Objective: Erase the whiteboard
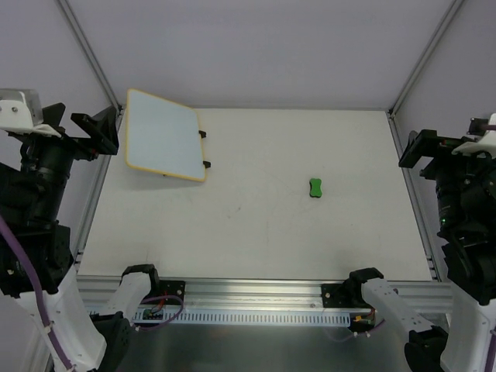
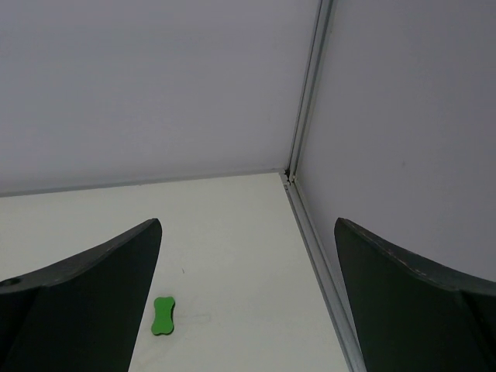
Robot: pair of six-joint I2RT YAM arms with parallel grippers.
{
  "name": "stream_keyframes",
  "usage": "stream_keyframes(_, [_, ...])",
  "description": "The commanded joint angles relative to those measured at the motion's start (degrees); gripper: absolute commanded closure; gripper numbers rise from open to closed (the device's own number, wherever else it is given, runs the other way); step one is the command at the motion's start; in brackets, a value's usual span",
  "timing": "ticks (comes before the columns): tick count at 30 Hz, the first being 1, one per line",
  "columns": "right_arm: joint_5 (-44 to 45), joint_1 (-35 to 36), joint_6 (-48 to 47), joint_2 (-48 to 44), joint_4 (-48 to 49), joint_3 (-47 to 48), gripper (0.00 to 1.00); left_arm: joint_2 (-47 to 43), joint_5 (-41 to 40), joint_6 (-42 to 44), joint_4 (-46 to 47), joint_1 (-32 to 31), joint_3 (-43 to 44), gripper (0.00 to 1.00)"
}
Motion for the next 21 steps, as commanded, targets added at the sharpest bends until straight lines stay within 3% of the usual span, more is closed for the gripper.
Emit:
stream_keyframes(1, [1.91, 0.56, -4.21, -1.54, 2.0, 1.31, 0.01, 1.01, -2.69, 1.54, -5.97, -1.75, 5.23, 0.01])
stream_keyframes(10, [0.77, 1.18, -6.58, -3.21, 4.11, 1.14, 0.01, 0.92, -7.27, 1.54, -8.44, -2.72, 12.19, 0.01])
stream_keyframes(21, [-1.25, 1.18, -5.44, -3.21, 5.07, 0.87, 0.01, 0.39, -9.82, 3.21, -8.44, -5.44, 12.9, 0.01])
